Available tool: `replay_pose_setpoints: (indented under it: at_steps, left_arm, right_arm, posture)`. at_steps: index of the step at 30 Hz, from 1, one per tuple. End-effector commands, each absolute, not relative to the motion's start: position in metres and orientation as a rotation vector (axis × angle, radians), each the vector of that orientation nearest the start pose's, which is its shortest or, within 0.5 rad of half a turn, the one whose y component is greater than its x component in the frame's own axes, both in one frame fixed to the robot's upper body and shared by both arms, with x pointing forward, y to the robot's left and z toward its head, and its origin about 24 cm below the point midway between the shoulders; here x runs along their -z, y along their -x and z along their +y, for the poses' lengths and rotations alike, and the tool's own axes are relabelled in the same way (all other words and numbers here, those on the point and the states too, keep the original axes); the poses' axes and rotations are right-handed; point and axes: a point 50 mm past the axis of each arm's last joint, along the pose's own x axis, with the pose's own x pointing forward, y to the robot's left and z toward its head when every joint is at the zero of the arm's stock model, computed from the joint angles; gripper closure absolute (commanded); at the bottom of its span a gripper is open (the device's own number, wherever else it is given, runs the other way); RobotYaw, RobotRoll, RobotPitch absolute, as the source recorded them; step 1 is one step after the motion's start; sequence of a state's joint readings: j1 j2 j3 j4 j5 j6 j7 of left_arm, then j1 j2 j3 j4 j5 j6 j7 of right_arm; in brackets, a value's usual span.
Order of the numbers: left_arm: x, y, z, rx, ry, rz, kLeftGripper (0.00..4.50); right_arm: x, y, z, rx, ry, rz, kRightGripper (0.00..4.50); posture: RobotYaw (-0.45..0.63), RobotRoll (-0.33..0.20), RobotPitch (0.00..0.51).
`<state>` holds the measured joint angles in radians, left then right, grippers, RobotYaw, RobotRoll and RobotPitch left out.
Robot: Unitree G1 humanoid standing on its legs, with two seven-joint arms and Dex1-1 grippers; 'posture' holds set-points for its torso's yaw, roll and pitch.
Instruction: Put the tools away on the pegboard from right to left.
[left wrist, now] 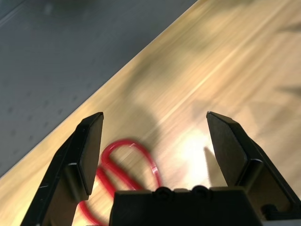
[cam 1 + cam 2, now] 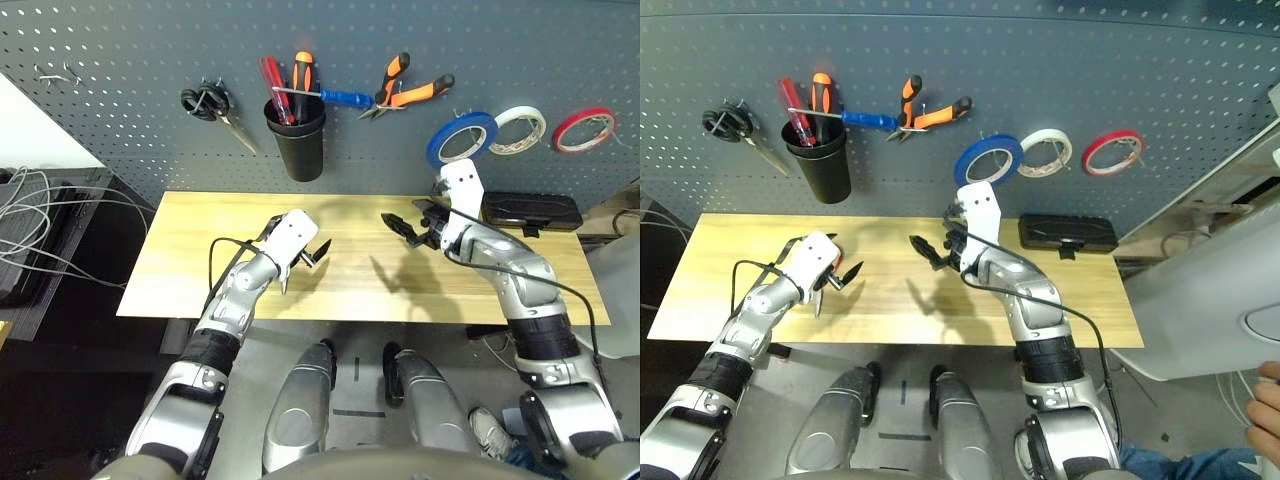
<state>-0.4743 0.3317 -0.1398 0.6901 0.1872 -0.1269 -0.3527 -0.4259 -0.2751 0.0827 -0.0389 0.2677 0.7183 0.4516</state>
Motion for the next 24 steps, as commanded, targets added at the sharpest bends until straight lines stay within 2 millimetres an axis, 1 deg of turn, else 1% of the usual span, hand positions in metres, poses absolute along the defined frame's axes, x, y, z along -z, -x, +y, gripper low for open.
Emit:
replay_pose_setpoints:
  at_steps: [1, 6, 12, 17, 21, 24]
  left_arm:
    - [-0.010, -0.331, 0.194, 0.372, -0.508, 0.334, 0.02]
    - [-0.003, -0.338, 0.216, 0.232, -0.424, 0.448, 0.02]
    - [-0.002, -0.338, 0.236, 0.091, -0.345, 0.479, 0.02]
    - [0.002, -0.334, 0.241, 0.047, -0.334, 0.491, 0.02]
    - [0.010, -0.329, 0.244, 0.041, -0.363, 0.535, 0.02]
    - [0.013, -0.326, 0.247, 0.014, -0.360, 0.559, 0.02]
  right_arm:
    - [-0.096, -0.303, -0.129, -0.643, 0.045, 0.354, 0.00]
    - [-0.096, -0.299, -0.131, -0.646, 0.056, 0.374, 0.00]
    - [-0.097, -0.297, -0.134, -0.642, 0.061, 0.384, 0.00]
    - [-0.098, -0.296, -0.135, -0.639, 0.065, 0.387, 0.00]
    - [-0.101, -0.295, -0.134, -0.646, 0.071, 0.385, 0.00]
    - [-0.106, -0.293, -0.130, -0.688, 0.080, 0.362, 0.00]
  posture:
    - [0.08, 0.000, 0.289]
    - [0.06, 0.000, 0.298]
    - [0.04, 0.000, 0.301]
    - [0.03, 0.000, 0.302]
    - [0.01, 0.000, 0.305]
    - [-0.01, 0.000, 0.313]
